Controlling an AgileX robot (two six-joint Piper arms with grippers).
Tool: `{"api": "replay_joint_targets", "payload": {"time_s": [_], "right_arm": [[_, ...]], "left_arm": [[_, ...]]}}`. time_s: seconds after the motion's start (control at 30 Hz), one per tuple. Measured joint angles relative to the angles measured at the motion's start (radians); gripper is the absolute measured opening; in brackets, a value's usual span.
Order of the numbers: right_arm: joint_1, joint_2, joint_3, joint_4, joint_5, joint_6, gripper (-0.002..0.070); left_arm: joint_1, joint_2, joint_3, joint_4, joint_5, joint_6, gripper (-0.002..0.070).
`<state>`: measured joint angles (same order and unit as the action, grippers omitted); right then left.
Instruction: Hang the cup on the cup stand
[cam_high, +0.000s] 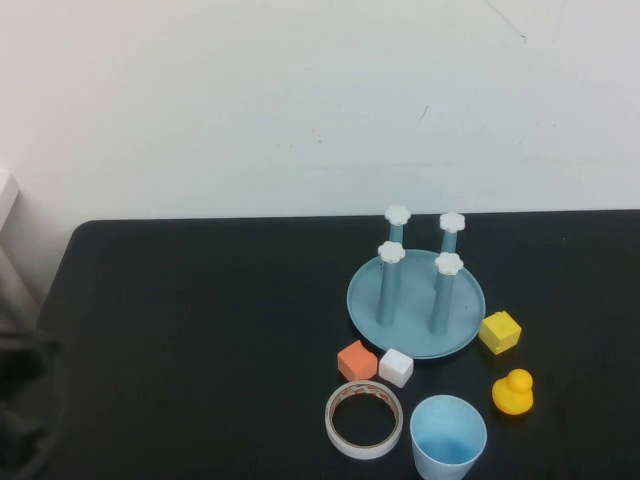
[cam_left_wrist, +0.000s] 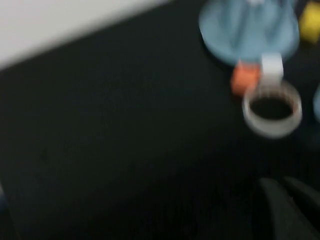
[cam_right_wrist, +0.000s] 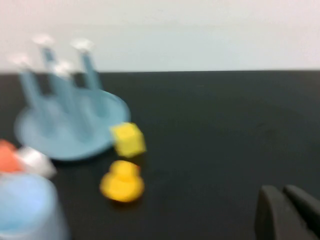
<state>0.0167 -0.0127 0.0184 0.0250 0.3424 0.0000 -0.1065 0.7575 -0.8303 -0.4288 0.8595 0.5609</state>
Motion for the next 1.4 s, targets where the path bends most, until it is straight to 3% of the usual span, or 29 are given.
{"api": "replay_joint_targets", "payload": {"time_s": [0.17, 0.27, 0.37, 0.6, 0.8, 1.1, 1.2, 1.37, 1.4], "right_arm": [[0.0, 0.0, 0.008, 0.315, -0.041, 0.014, -0.0001], [0.0, 0.0, 0.008, 0.573, -0.073, 0.016, -0.0001], [0.0, 0.0, 0.008, 0.701, -0.091, 0.017, -0.0001], [0.0, 0.0, 0.008, 0.746, -0.095, 0.0, -0.0001], [0.0, 0.0, 0.008, 0.754, -0.088, -0.011, -0.0001], [0.0, 0.0, 0.008, 0.756, -0.073, -0.189, -0.0001], [0.0, 0.0, 0.008, 0.756, -0.073, -0.221, -0.0001], [0.0, 0.0, 0.008, 0.756, -0.069, -0.242, -0.0001], [0.0, 0.0, 0.008, 0.756, -0.069, -0.244, -0.0001]], "left_arm": [[-0.145, 0.219, -0.021, 0.172, 0.038, -0.04, -0.0001], [-0.261, 0.34, -0.026, 0.294, 0.033, -0.137, -0.0001], [-0.385, 0.46, -0.06, 0.404, 0.033, -0.261, -0.0001], [-0.572, 0.723, -0.229, 0.493, 0.02, -0.398, -0.0001], [-0.645, 0.906, -0.405, 0.495, -0.005, -0.45, -0.0001], [-0.74, 1.168, -0.677, 0.458, 0.006, -0.459, 0.0015], [-0.749, 1.258, -0.767, 0.392, 0.051, -0.459, 0.0118], [-0.75, 1.396, -0.889, 0.285, 0.059, -0.47, 0.0438], [-0.75, 1.41, -0.898, 0.277, 0.057, -0.477, 0.0467]]}}
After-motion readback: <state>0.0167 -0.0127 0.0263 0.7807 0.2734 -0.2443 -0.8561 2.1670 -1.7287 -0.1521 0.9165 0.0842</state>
